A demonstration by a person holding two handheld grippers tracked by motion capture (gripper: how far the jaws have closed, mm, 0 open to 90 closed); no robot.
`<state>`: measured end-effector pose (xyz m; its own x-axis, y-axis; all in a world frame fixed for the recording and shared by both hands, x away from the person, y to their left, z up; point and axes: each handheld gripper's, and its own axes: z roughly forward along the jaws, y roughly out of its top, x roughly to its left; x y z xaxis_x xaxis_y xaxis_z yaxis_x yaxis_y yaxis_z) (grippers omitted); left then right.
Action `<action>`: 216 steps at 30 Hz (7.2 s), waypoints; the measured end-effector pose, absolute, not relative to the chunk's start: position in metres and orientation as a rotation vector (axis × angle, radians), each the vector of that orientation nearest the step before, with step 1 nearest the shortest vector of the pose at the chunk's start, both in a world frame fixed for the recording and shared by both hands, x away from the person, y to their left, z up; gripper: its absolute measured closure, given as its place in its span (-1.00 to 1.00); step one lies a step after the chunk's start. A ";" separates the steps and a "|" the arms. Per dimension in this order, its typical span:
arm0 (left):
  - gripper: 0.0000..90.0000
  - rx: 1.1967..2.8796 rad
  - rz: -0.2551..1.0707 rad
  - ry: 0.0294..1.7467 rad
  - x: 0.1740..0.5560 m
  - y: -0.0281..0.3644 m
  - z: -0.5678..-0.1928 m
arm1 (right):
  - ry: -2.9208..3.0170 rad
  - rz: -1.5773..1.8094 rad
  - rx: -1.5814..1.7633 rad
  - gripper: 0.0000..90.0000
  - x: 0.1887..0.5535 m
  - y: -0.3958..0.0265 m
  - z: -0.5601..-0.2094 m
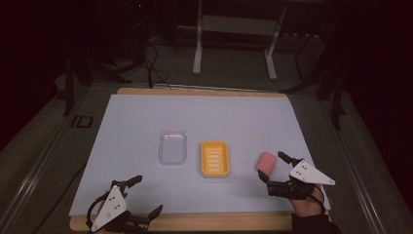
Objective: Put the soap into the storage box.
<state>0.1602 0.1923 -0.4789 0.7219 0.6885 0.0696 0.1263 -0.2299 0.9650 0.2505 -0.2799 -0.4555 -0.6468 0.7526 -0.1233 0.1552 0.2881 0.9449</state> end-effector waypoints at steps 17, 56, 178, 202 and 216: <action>-0.99 1.768 0.598 0.652 0.161 0.191 -0.480 | 1.945 1.219 0.913 -0.70 0.261 -0.285 -0.455; -0.99 1.795 0.609 0.659 0.162 0.188 -0.483 | 2.164 0.524 1.679 -0.59 0.290 -0.321 -0.462; -0.99 1.820 0.598 0.639 0.160 0.184 -0.484 | 2.214 -0.003 2.038 -0.18 0.392 -0.230 -0.491; -0.99 1.799 0.593 0.643 0.160 0.185 -0.483 | 2.231 0.018 1.897 -0.17 0.392 -0.189 -0.428; -0.99 1.791 0.596 0.651 0.159 0.186 -0.482 | 2.263 0.068 1.843 -0.17 0.387 -0.137 -0.399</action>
<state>0.1589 0.1862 -0.4822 0.7240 0.6850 0.0812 0.1416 -0.2628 0.9544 0.3870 -0.1371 -0.3989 -0.1882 0.9719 -0.1417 0.9615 0.2117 0.1751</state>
